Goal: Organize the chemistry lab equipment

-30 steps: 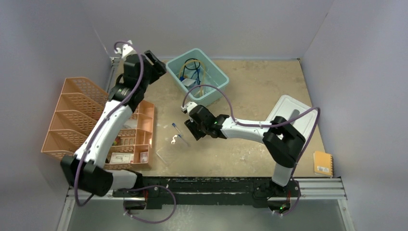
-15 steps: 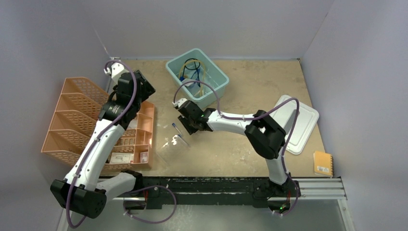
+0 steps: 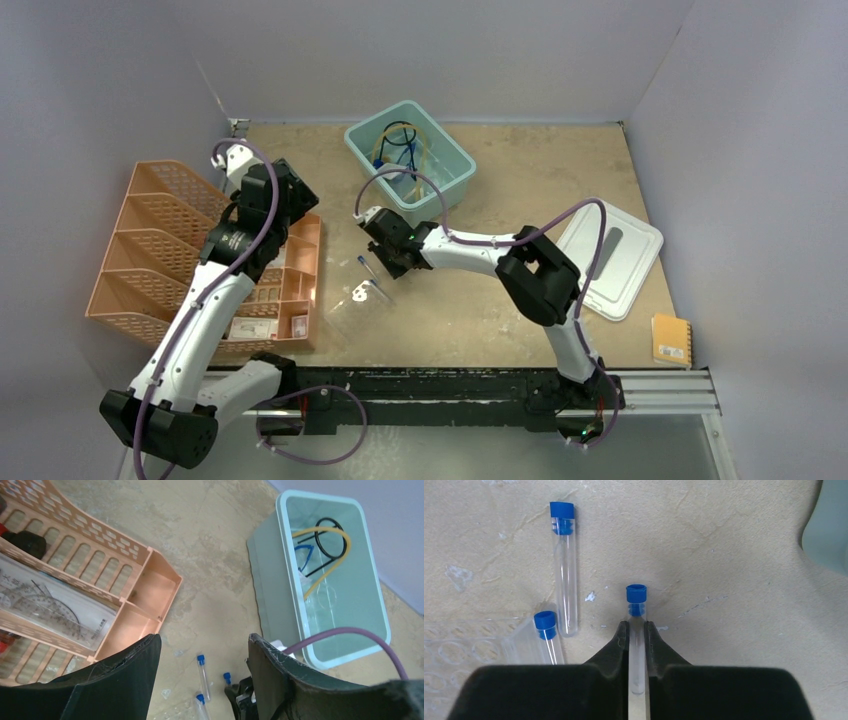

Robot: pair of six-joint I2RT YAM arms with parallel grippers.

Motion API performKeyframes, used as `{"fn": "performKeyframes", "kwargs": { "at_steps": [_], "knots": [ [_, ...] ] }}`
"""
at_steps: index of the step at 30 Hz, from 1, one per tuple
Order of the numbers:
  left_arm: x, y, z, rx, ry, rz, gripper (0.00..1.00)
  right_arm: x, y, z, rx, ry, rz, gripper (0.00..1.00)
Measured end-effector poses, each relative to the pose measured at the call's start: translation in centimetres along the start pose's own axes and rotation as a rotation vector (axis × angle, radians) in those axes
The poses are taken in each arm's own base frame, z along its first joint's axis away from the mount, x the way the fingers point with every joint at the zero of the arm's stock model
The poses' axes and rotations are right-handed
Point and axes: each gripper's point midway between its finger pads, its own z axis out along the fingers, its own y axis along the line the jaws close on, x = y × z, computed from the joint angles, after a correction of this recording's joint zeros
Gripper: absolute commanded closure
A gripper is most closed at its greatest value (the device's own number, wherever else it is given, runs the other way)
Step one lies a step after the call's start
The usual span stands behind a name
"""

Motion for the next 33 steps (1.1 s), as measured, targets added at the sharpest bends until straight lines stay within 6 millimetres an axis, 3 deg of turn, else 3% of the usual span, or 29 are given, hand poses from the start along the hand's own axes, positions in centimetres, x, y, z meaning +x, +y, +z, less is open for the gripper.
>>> {"fn": "performKeyframes", "kwargs": {
  "at_steps": [8, 12, 14, 17, 19, 23, 28, 33],
  "knots": [
    [3.8, -0.6, -0.5, 0.131, 0.107, 0.004, 0.36, -0.5, 0.1, 0.0, -0.001, -0.019, 0.019, 0.99],
    [5.7, -1.0, -0.7, 0.202, 0.161, 0.010, 0.36, -1.3, 0.4, -1.5, -0.023, -0.051, 0.050, 0.98],
    [6.6, -1.3, -1.1, 0.250, 0.184, 0.013, 0.36, -2.6, 0.5, -3.8, -0.047, -0.103, 0.074, 0.98],
    [7.1, -2.1, -1.8, 0.321, 0.204, 0.008, 0.36, -6.3, 0.7, -8.5, -0.099, -0.240, 0.109, 0.98],
    [7.0, -3.3, -2.3, 0.388, 0.209, -0.001, 0.36, -9.6, 0.6, -12.8, -0.144, -0.374, 0.133, 0.98],
    [6.0, -6.0, -3.4, 0.525, 0.195, -0.026, 0.36, -13.6, -0.4, -19.2, -0.198, -0.553, 0.176, 0.97],
    [4.0, -9.3, -4.9, 0.670, 0.170, -0.079, 0.36, -16.7, -4.6, -24.8, -0.239, -0.712, 0.287, 0.96],
    [2.4, -14.3, -7.0, 0.908, 0.178, -0.141, 0.36, -18.8, -8.8, -29.1, -0.274, -0.847, 0.420, 0.95]
  ]
}}
